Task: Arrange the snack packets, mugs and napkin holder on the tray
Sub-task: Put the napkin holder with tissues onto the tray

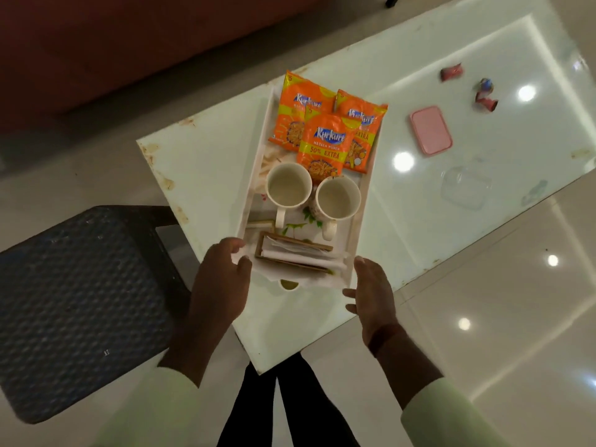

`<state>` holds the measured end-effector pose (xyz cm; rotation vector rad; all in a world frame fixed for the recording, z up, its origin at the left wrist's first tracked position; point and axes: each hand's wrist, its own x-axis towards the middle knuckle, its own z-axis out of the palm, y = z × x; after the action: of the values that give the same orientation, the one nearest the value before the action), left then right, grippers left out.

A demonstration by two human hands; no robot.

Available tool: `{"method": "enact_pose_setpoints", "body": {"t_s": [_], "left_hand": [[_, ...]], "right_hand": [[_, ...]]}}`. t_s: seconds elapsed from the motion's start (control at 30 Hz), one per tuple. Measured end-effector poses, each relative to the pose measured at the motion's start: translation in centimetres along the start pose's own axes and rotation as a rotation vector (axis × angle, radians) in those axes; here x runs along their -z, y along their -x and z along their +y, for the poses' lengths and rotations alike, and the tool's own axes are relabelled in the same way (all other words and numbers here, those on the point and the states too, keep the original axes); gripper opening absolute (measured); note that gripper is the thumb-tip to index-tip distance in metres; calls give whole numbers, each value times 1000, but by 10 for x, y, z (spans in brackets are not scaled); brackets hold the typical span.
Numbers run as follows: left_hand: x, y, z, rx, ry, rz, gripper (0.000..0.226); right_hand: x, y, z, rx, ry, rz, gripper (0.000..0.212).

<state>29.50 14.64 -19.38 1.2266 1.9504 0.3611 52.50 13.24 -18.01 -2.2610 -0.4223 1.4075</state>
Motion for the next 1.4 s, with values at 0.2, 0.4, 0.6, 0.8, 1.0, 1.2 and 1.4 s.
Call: {"method": "enact_pose_setpoints", "body": {"t_s": [0.2,0.4,0.6,0.8,1.0,1.2,1.4], "left_hand": [[20,58,43,-270,-268,-8,51],[44,112,94,-398,-394,-19,68],[50,147,133,-360,-488,35,79],[29,176,181,-239,-484,132,77],[7,199,228,-109,-443,226,78],[1,213,251,-81,-374,280,77],[7,210,243,-49,-376,290,76]], "right_hand": [[24,55,-1,496,621,60,62],[49,110,-39,794,922,91,76],[82,135,-69,934,1003,11,81],[150,121,-96,1057,1102,-118,83],[209,101,-128,1192,1155,-161,81],[221,91,-136,1249,1194,-194,82],[207,85,-156,1266,1173,-191,82]]}}
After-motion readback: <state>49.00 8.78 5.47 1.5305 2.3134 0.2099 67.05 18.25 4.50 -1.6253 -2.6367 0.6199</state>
